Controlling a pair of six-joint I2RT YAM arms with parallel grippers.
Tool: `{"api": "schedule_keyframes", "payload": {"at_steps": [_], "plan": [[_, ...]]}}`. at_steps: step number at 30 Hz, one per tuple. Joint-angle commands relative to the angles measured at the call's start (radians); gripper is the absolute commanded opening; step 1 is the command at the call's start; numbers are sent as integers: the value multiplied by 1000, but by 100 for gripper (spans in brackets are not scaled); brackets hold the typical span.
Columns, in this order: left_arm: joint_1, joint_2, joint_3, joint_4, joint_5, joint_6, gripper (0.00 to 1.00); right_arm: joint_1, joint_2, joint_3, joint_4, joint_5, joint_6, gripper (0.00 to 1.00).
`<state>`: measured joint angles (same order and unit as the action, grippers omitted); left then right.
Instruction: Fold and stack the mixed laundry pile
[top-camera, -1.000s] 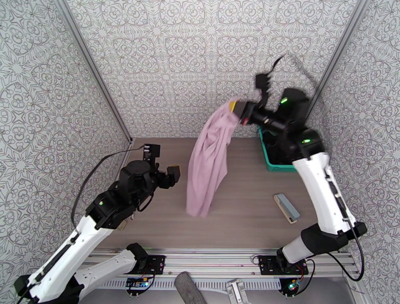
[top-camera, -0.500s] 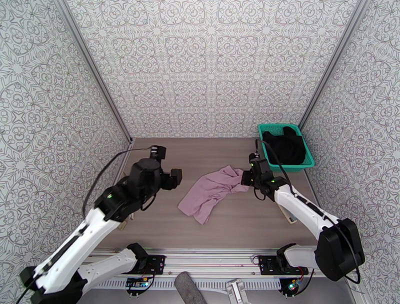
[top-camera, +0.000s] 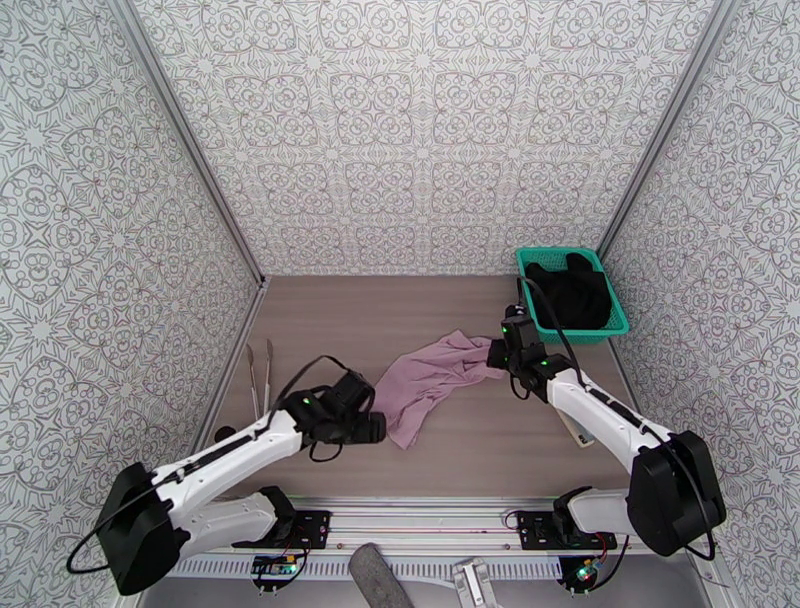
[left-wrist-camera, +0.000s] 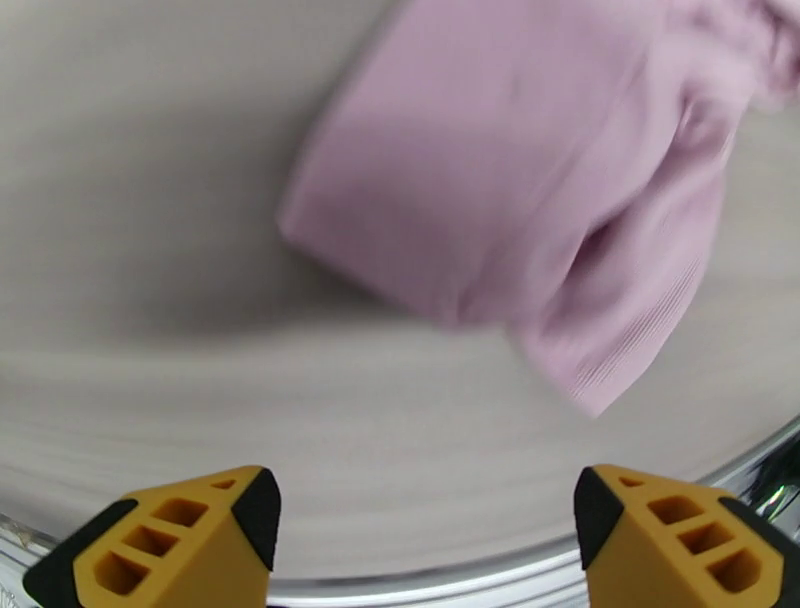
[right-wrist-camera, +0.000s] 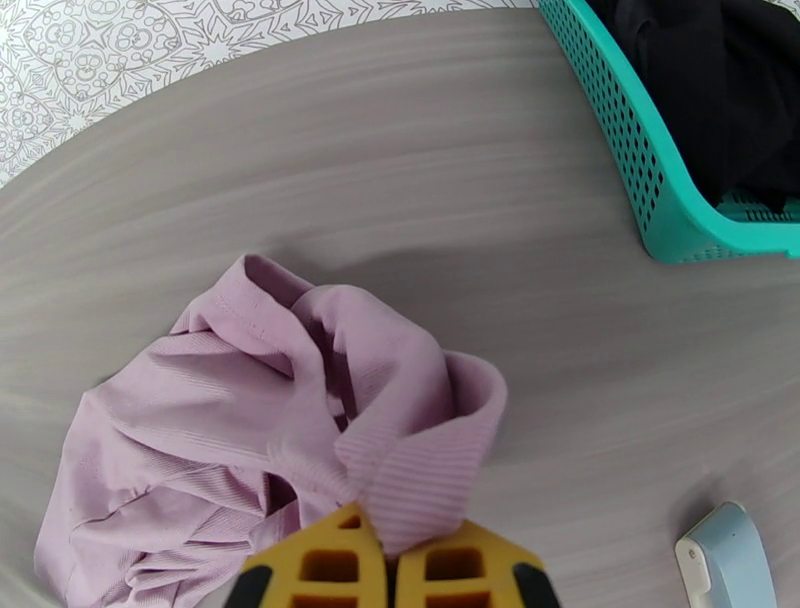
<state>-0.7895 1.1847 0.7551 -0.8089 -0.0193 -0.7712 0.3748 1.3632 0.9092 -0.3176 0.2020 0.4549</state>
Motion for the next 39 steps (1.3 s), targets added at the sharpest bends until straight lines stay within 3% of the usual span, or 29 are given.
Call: {"api": "schedule_keyframes", "payload": {"at_steps": [1,11,25,39], "plan": [[-40,49,4,80,-6,15,81,-10,10,15,15,6,-13,0],[-44,257,69,136,-168,170,62,-16,2,-5,5,-9,-7,0],[-39,416,125,207,-179,218,57,-28,-3,-7,-9,-21,-10,0],[-42,373,87,177,-196,210,55,-33,4,-12,-5,-32,-5,0]]}}
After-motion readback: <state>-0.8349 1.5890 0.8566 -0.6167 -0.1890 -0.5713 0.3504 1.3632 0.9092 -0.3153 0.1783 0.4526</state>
